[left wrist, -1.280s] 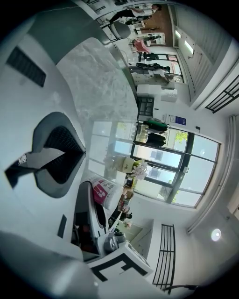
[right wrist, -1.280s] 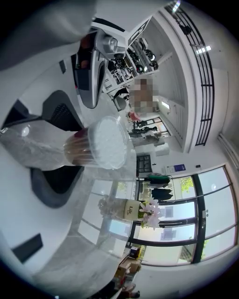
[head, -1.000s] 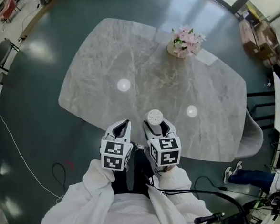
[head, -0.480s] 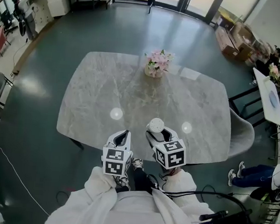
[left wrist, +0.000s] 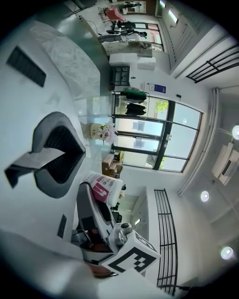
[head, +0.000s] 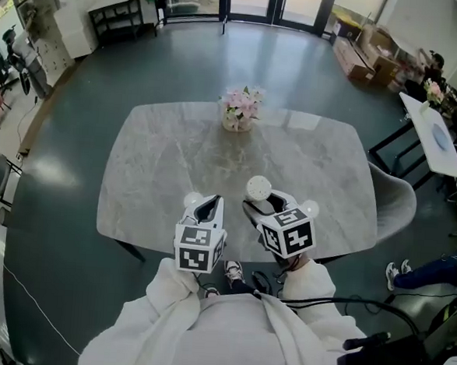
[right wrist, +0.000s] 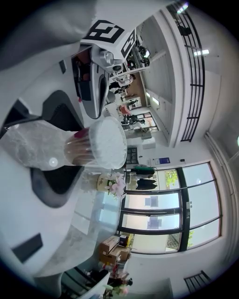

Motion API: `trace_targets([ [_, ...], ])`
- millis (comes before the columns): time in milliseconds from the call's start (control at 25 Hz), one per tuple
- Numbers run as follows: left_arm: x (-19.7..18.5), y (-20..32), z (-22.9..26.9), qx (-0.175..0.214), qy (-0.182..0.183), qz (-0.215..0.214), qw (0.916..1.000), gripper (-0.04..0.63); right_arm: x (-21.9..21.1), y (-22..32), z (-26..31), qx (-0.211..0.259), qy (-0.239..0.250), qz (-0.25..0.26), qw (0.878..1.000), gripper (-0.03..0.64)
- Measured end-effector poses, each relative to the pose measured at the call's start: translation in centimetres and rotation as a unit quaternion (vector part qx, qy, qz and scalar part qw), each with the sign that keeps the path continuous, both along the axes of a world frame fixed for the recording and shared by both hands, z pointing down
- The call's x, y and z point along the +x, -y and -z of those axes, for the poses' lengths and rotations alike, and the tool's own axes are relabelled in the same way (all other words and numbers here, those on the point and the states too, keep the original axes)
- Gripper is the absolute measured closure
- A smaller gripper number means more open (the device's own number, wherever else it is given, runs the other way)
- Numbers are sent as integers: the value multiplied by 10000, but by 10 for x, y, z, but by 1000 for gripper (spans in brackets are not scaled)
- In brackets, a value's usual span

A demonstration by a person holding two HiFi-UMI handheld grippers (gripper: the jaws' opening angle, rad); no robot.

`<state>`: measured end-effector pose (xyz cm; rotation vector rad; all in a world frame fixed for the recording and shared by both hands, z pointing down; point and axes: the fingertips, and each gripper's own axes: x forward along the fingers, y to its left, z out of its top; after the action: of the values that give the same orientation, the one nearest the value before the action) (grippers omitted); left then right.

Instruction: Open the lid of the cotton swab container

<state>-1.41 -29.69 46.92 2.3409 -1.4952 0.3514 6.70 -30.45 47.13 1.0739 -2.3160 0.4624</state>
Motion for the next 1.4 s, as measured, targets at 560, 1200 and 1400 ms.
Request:
trace_targets([
  [560,25,7,12,179,57,-634,9978,588,6,-2,-7,-246,-126,288,9992,330],
  [1200,55,-6,28,235,20,-2090,9776,454,6,-5,-12,-382,-212,748,9962,330],
  [1400,59,-15,38,366,110,-2542,9664,359,-2,-12,-14,-403,-254,997,9939,330],
])
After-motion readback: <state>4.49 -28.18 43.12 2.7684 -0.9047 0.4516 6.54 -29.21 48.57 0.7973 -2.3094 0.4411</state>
